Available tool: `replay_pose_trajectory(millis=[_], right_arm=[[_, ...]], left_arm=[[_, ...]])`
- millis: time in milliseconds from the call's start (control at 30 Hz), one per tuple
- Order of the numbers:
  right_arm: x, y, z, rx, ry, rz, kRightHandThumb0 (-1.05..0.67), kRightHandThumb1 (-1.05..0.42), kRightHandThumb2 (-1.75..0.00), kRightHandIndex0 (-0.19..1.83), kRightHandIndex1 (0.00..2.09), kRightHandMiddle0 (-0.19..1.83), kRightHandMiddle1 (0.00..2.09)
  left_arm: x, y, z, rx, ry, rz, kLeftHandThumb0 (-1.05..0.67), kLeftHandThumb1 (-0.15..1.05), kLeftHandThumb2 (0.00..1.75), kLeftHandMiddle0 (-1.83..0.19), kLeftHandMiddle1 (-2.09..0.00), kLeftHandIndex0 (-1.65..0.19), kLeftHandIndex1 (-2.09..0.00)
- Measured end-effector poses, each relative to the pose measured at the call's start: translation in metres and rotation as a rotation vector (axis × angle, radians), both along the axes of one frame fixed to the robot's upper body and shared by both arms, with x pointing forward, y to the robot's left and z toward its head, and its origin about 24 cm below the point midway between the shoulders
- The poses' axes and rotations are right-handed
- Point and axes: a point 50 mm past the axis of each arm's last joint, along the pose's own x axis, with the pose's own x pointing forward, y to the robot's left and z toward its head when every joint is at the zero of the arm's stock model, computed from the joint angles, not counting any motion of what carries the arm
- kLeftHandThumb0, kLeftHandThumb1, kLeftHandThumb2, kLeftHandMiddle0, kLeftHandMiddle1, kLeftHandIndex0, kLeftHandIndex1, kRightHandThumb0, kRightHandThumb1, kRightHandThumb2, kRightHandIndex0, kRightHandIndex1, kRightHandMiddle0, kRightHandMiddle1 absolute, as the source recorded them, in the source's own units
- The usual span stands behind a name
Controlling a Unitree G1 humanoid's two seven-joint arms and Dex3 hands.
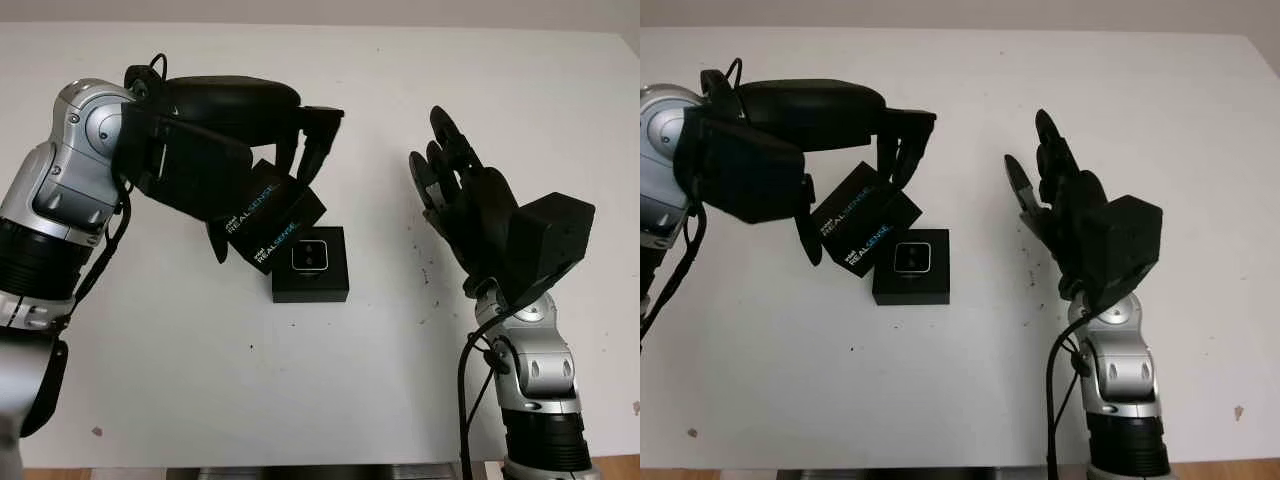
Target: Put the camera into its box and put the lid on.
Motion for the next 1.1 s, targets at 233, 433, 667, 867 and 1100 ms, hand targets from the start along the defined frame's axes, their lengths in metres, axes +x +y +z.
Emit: replay_pose_trajectory(millis=[233,433,667,867,1100], right_arm=[[-0.001,0.0,-0.001,-0.001,0.0,-0.007,-0.67,-1.05,-0.35,-0.02,0.06,0.06,0.06],[-0.001,0.001,-0.002,0.002,0.003,-0.01,-0.68,-1.05,-0.35,-0.02,0.06,0.06,0.06],[-0.001,0.003,-0.005,-0.004,0.025,-0.019,-0.68,-1.05,-0.34,-0.01,0.06,0.06,0.06],[-0.002,0.004,-0.005,0.004,0.037,-0.027,-0.68,-1.05,-0.34,-0.02,0.06,0.06,0.06],[-0.003,0.004,-0.008,0.001,0.047,-0.034,-0.68,-1.05,-0.35,-0.02,0.06,0.05,0.06]], left_arm=[[-0.011,-0.007,-0.008,0.159,-0.208,-0.158,-0.33,1.05,0.34,-0.63,-2.09,-0.21,-2.09],[-0.012,-0.01,-0.017,0.227,-0.304,-0.269,-0.31,1.05,0.24,-0.32,-2.09,-0.07,-2.09],[-0.015,-0.013,-0.021,0.308,-0.37,-0.386,-0.23,1.05,0.15,-0.18,-1.83,-0.02,-1.77],[-0.01,-0.019,-0.017,0.291,-0.333,-0.377,-0.3,1.05,0.23,-0.26,-2.06,-0.06,-1.86],[-0.004,-0.025,-0.02,0.191,-0.269,-0.388,-0.35,1.05,0.27,-0.38,-2.09,-0.1,-2.09]])
